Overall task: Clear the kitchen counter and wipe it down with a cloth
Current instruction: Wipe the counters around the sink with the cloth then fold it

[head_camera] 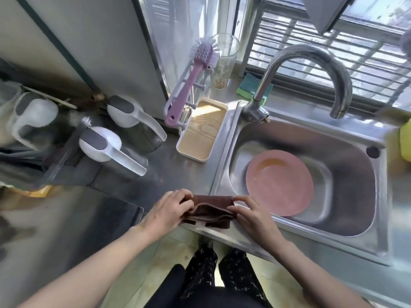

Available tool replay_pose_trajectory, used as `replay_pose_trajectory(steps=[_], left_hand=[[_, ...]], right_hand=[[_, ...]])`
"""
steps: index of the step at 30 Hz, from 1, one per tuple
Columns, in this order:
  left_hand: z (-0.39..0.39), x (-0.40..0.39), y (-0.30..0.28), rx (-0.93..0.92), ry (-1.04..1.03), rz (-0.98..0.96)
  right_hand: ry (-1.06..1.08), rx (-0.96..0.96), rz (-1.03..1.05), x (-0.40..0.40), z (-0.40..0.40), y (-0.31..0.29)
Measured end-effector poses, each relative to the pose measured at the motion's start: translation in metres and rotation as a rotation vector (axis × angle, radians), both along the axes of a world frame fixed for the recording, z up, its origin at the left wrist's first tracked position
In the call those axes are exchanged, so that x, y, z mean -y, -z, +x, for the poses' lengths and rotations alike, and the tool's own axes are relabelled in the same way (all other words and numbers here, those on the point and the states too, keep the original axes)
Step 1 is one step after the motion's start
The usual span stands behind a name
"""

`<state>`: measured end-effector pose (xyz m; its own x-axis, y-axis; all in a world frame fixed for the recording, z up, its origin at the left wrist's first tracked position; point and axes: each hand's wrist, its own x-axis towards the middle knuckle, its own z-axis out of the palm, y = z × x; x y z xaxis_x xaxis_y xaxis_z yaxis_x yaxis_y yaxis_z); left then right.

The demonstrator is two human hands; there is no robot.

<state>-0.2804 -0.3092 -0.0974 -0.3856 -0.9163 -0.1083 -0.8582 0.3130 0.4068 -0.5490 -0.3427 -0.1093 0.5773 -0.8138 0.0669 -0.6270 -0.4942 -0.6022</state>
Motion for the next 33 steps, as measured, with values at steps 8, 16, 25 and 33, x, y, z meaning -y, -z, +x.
replay_pose_trajectory(steps=[8, 16, 25, 33], left_hand=[[-0.012, -0.009, -0.003, -0.388, -0.682, 0.207], [-0.024, 0.007, -0.002, -0.139, -0.715, 0.578], [-0.086, 0.041, -0.040, -0.636, -0.716, 0.498], [-0.232, 0.138, -0.047, -0.873, -0.767, 0.516]], right_hand=[[0.317, 0.129, 0.288, -0.018, 0.012, -0.003], [0.537, -0.100, 0.406, -0.021, 0.047, 0.002], [0.664, 0.519, 0.650, -0.012, -0.022, -0.039], [0.901, 0.606, 0.510, 0.094, -0.136, -0.050]])
